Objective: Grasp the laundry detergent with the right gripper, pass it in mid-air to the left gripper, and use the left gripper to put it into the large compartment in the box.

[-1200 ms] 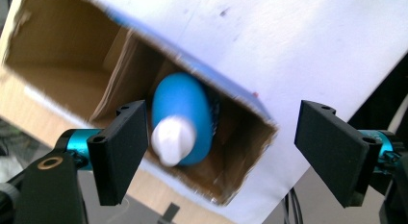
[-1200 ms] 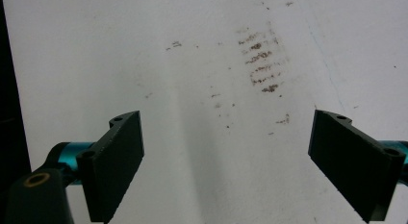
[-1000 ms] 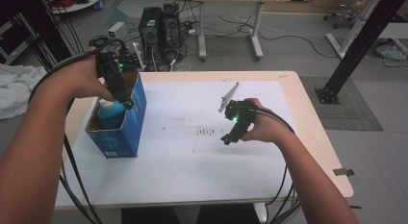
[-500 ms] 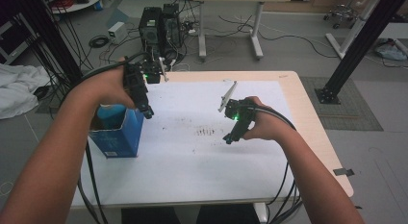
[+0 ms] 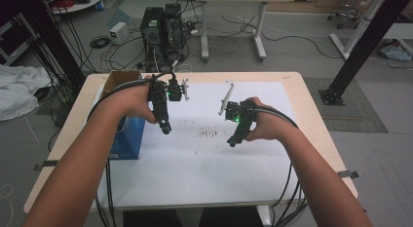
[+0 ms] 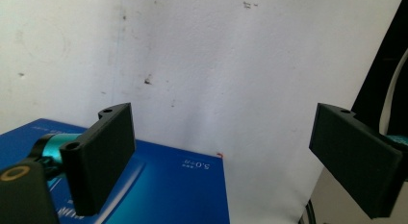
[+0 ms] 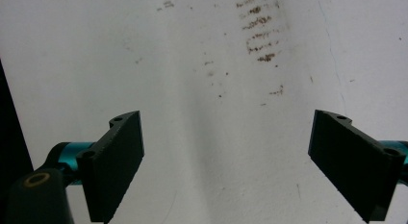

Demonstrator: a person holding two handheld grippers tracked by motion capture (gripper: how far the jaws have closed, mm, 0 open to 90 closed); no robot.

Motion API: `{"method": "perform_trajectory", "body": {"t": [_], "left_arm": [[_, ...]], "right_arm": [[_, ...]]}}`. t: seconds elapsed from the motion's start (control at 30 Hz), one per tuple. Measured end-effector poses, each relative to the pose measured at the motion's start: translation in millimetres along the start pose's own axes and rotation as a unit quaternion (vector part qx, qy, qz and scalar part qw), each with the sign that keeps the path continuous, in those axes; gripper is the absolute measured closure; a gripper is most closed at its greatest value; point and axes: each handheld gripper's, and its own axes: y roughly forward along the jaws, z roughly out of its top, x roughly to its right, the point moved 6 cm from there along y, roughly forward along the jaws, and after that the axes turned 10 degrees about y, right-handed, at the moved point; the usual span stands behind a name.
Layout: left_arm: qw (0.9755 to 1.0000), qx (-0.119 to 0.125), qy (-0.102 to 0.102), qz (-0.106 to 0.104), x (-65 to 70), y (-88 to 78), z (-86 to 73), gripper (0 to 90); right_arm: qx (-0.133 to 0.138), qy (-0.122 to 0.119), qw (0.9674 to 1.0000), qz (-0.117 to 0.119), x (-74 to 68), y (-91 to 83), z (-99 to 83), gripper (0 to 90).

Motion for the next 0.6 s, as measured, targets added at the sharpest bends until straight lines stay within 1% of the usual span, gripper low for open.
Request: {"method": "perform_trajectory", "body": {"t": [0.07,0.1,0.17,0.23,0.27,0.33,0.37,0.43,0.47,0.57,0.6], "left_arm": [[1.0000,-0.001,0.005,-0.001,-1.4,5.6,2.4,8.1],[1.0000,-0.001,0.004,0.000,-2.0,8.4,3.8,6.9],[0.9999,-0.005,0.009,-0.006,-2.2,13.1,6.4,6.5],[0.9999,-0.005,0.012,-0.004,-2.9,15.2,7.9,6.4],[0.9998,-0.008,0.015,-0.007,-3.4,19.5,10.6,6.4],[0.9998,-0.008,0.019,-0.007,-4.0,22.6,13.1,6.4],[0.9997,-0.006,0.020,-0.009,-4.0,24.1,14.4,6.4],[0.9997,-0.004,0.021,-0.010,-4.1,25.4,15.7,6.4],[0.9997,-0.001,0.020,-0.013,-3.9,28.2,17.5,6.4],[0.9997,-0.004,0.020,-0.016,-4.2,30.7,18.5,6.4],[0.9997,-0.001,0.022,-0.013,-4.9,33.4,20.1,6.4]], "right_arm": [[0.000,-0.004,1.0000,0.000,0.8,0.7,0.3,11.5],[-0.004,-0.001,1.0000,0.000,0.7,1.1,0.4,11.4],[-0.006,-0.006,1.0000,0.001,1.7,3.0,1.1,11.5],[-0.011,-0.002,0.9999,0.001,1.2,3.5,0.9,11.5],[-0.015,0.002,0.9999,0.002,0.8,3.8,0.9,11.5],[-0.018,0.000,0.9998,0.004,1.6,6.0,3.0,11.5],[-0.019,-0.006,0.9998,0.003,2.8,7.0,3.7,11.4],[-0.023,-0.005,0.9997,0.001,3.3,7.4,3.8,11.5],[-0.027,-0.008,0.9996,0.002,5.2,9.1,4.2,11.4],[-0.029,-0.005,0.9996,0.001,5.4,9.6,4.1,11.5],[-0.029,-0.005,0.9996,0.001,5.4,9.6,4.1,11.4]]}}
